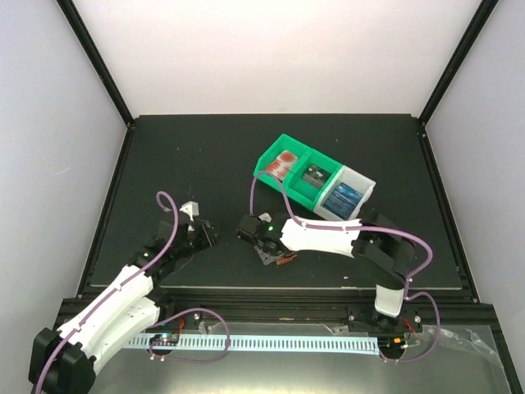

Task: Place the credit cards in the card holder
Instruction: Turn over the card holder at the center of the board.

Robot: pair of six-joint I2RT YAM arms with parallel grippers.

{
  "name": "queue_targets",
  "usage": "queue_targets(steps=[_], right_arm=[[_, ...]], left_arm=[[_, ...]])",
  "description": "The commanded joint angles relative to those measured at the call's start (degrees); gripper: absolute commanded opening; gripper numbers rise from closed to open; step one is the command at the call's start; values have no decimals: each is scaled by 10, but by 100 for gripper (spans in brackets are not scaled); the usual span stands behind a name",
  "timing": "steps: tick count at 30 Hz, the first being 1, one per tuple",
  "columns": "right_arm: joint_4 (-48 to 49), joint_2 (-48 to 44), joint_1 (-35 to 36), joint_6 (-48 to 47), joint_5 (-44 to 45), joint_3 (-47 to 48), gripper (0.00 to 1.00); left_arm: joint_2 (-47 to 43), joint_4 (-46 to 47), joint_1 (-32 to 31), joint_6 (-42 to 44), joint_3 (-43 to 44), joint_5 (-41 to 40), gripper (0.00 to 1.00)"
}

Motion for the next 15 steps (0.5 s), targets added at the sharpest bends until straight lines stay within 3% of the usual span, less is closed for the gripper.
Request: queue_targets(steps=[1, 8, 15], right_arm=[[90, -66, -4, -4, -74, -12, 49], [149, -175, -41, 12, -76, -84, 52], [140, -169, -60, -45, -56, -104, 55]], left_arm=[[12, -7, 5, 20, 21, 31, 50], [21, 50, 3, 19, -3, 137, 57], [37, 113, -22, -23, -46, 150, 64]])
